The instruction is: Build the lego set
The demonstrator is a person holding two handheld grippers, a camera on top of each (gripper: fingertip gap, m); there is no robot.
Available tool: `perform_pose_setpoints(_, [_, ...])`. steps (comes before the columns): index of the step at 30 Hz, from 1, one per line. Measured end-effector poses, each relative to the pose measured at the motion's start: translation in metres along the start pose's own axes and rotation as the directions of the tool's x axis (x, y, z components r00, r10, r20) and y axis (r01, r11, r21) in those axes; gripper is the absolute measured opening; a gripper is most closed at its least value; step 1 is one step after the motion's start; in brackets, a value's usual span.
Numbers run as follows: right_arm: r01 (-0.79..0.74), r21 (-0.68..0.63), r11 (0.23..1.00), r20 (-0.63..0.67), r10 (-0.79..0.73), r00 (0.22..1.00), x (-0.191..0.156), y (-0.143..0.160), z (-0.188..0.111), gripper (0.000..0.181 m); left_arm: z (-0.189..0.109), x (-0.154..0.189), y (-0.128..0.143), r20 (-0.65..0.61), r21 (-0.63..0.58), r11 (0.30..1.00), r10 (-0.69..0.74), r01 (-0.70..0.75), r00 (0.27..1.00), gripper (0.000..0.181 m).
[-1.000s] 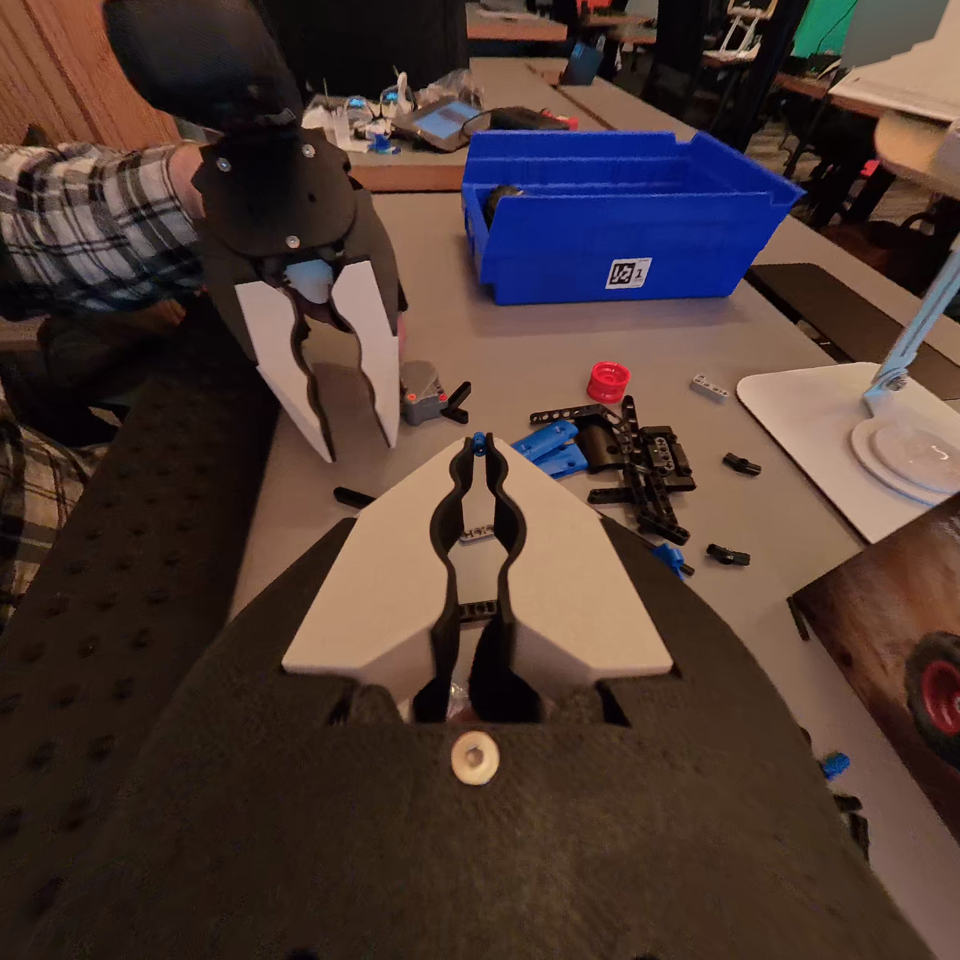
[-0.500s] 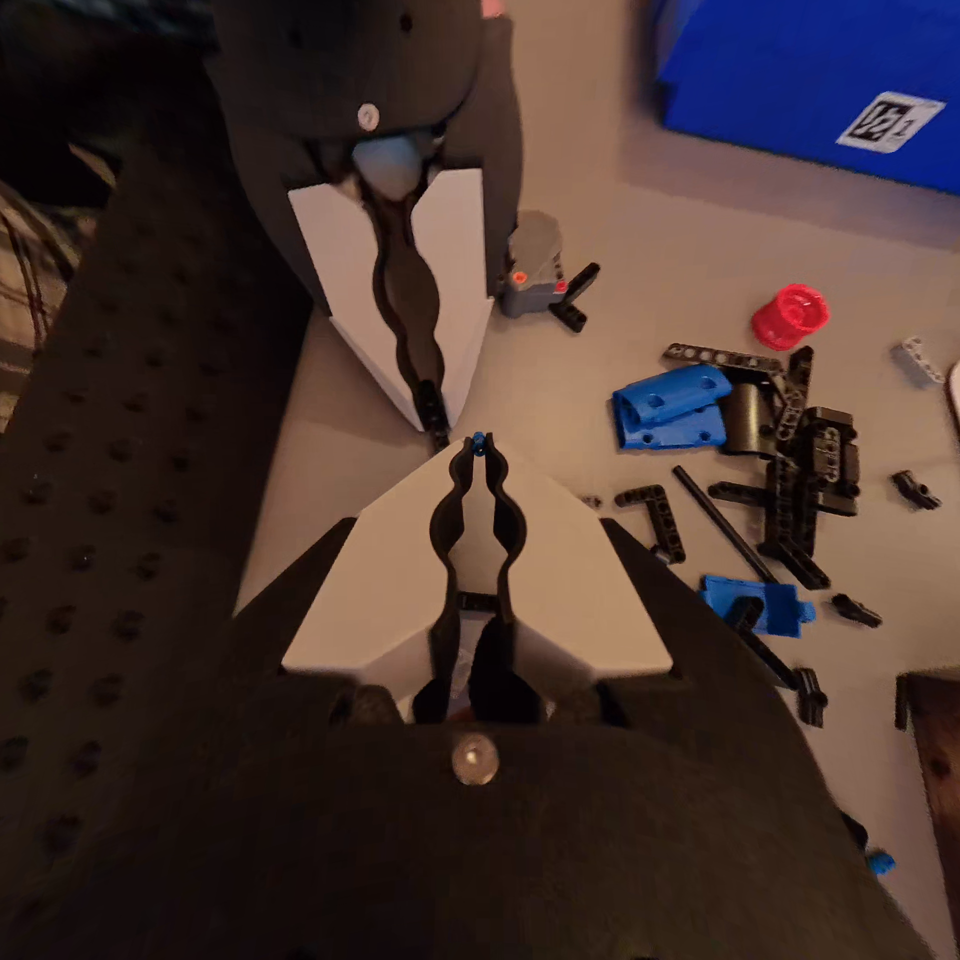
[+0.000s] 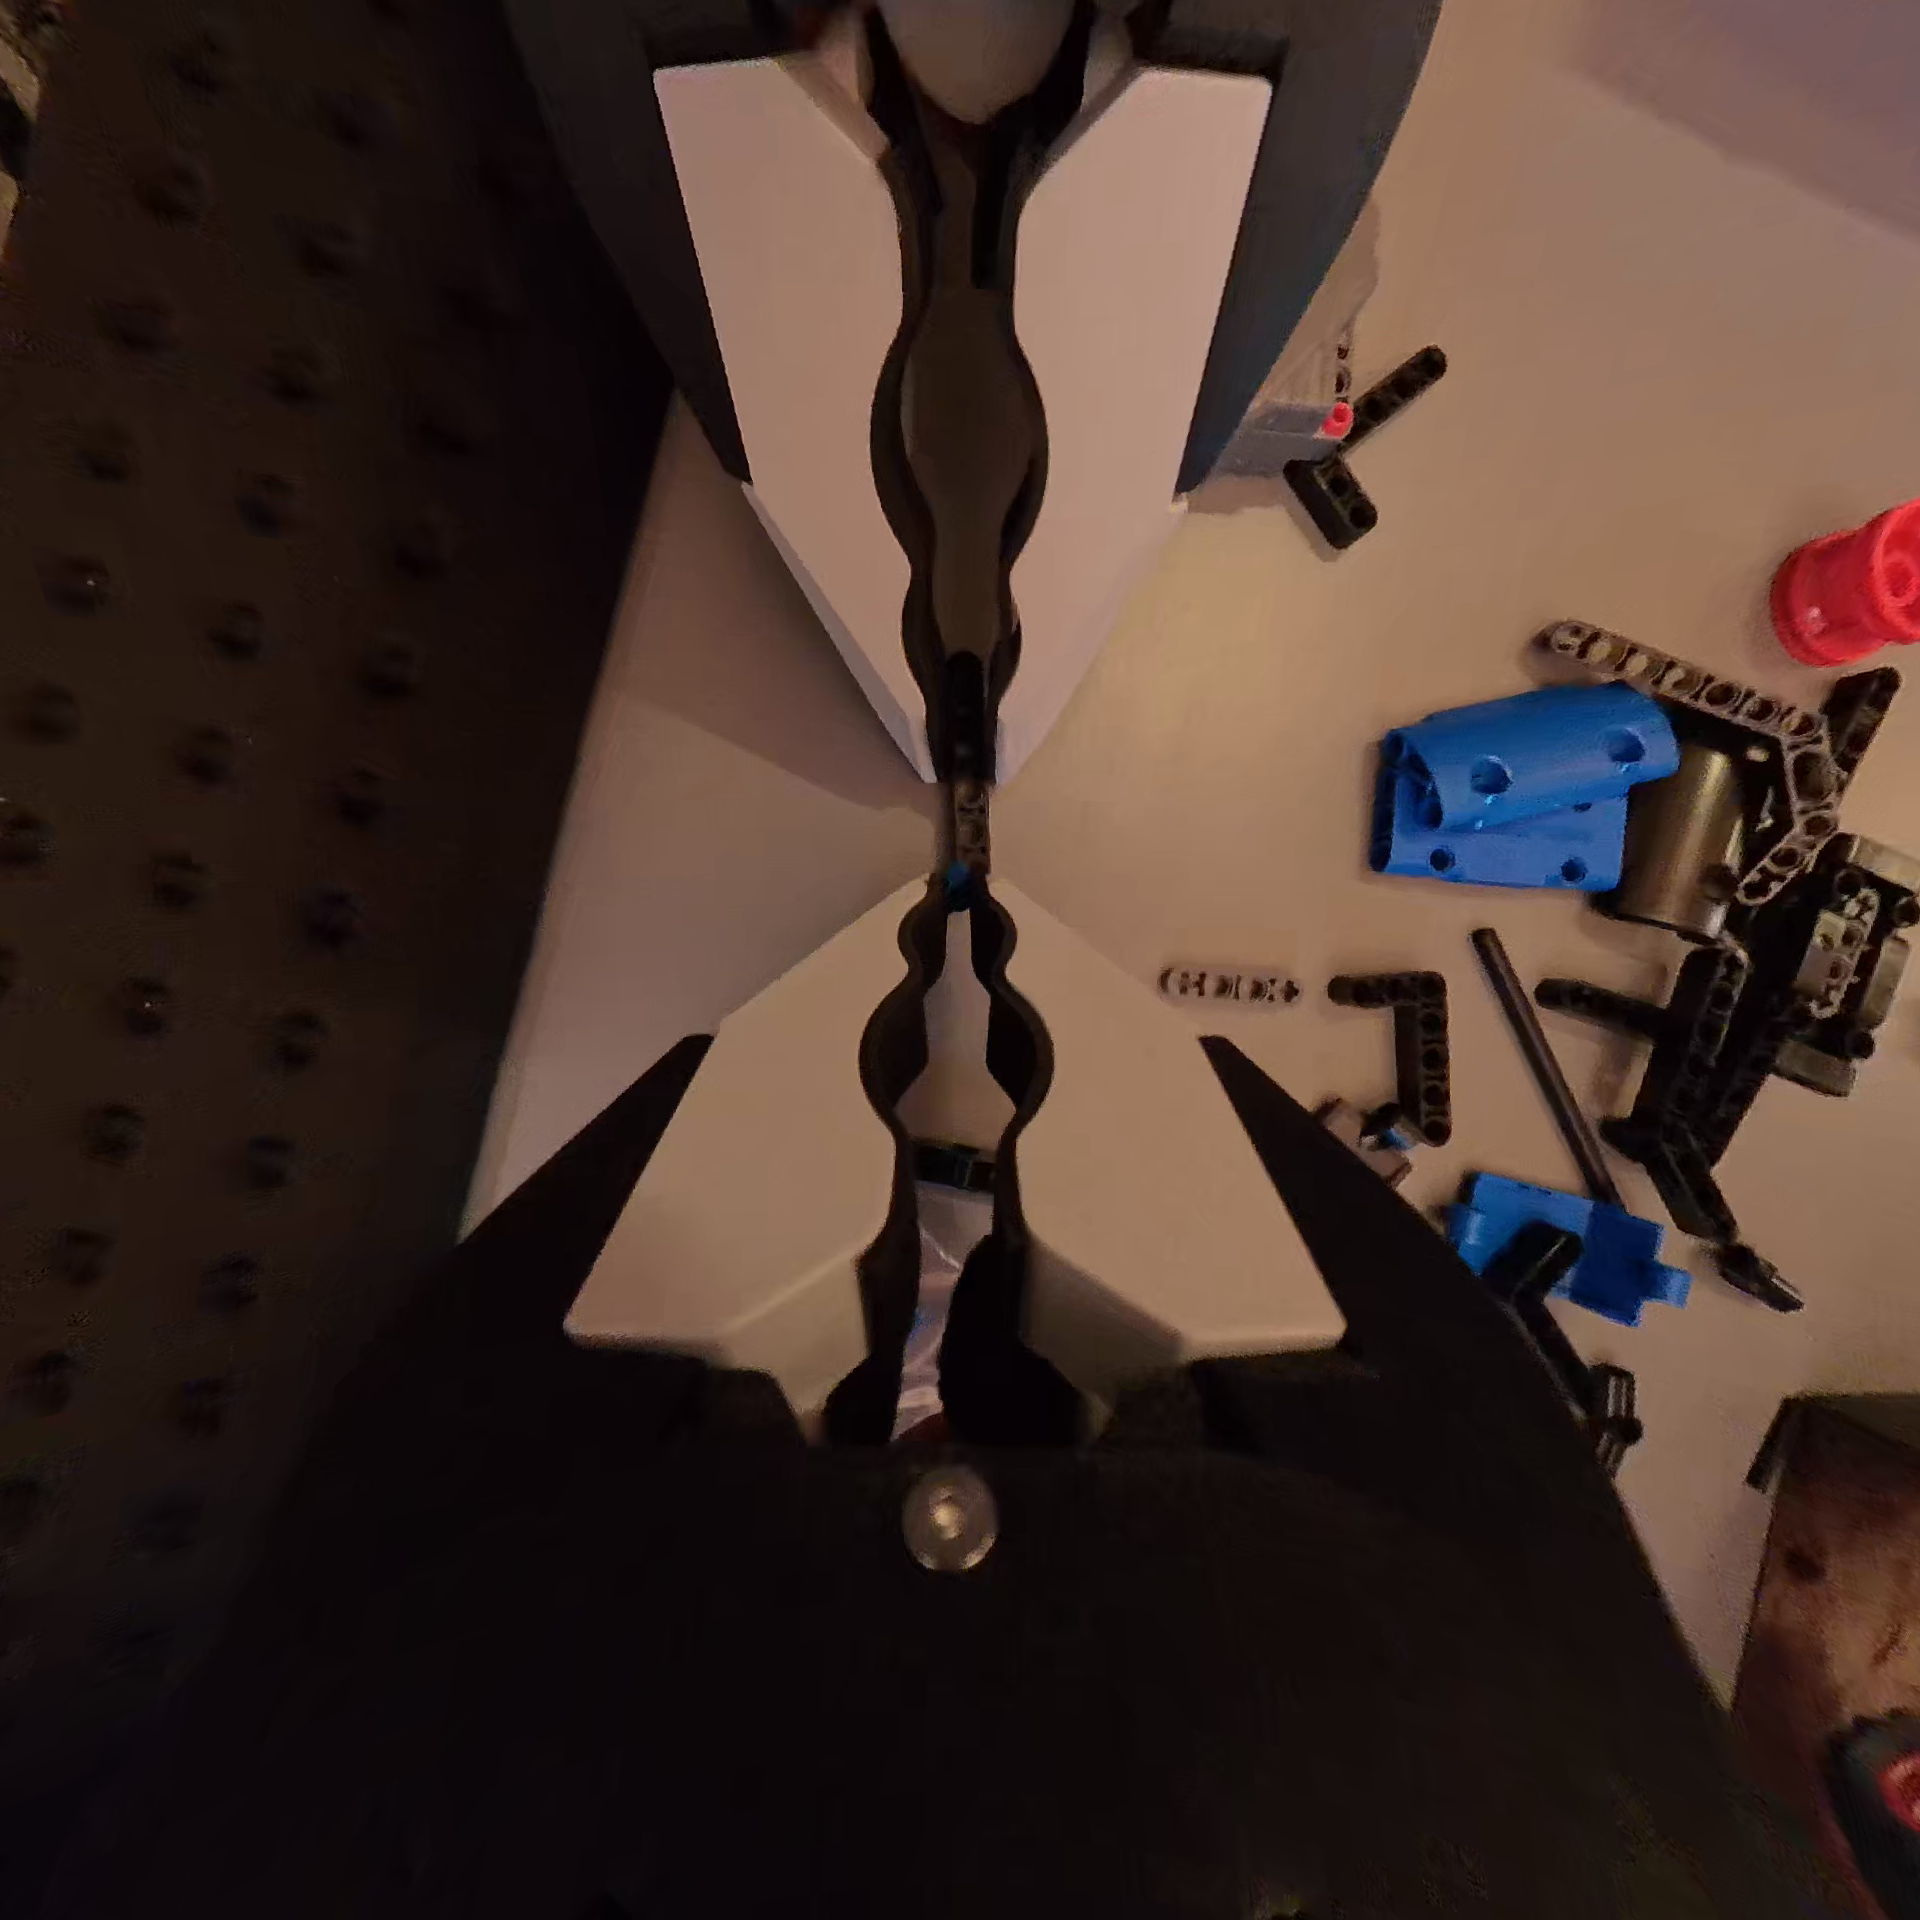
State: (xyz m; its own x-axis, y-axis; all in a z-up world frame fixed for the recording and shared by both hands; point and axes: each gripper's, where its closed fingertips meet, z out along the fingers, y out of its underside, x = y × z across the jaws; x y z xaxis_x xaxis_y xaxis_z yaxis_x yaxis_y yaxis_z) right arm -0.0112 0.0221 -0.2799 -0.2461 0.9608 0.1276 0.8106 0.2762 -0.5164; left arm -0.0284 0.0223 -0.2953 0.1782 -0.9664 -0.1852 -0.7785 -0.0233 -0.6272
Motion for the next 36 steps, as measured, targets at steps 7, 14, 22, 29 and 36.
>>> perform_pose_setpoints(7, [0.022, -0.04, 0.999, 0.002, -0.021, 1.0, 0.003, 0.001, 0.001, 0.002, 0.001, 0.0, 0.0, -0.009, 0.021, 1.0, -0.008, 0.008, 1.0, 0.005])
perform_pose_setpoints(14, [0.05, -0.14, 0.989, 0.057, -0.042, 0.998, 0.002, 0.0, 0.003, 0.002, 0.001, 0.0, 0.0, -0.01, 0.025, 1.0, -0.011, 0.011, 1.0, 0.005])
perform_pose_setpoints(22, [0.016, -0.171, 0.985, 0.165, 0.013, 0.986, 0.002, 0.001, 0.005, 0.001, 0.001, 0.0, 0.0, -0.018, 0.038, 0.999, -0.024, 0.024, 1.0, 0.005])
perform_pose_setpoints(29, [-0.005, -0.208, 0.978, 0.207, 0.049, 0.977, 0.0, 0.005, 0.009, 0.002, 0.002, 0.001, -0.001, -0.029, 0.04, 0.999, -0.017, 0.018, 0.999, 0.006])
perform_pose_setpoints(36, [-0.111, -0.053, 0.992, 0.104, 0.116, 0.988, 0.014, -0.005, -0.013, 0.011, 0.002, 0.0, -0.001, -0.011, 0.047, 0.999, -0.014, 0.014, 1.0, 0.005])
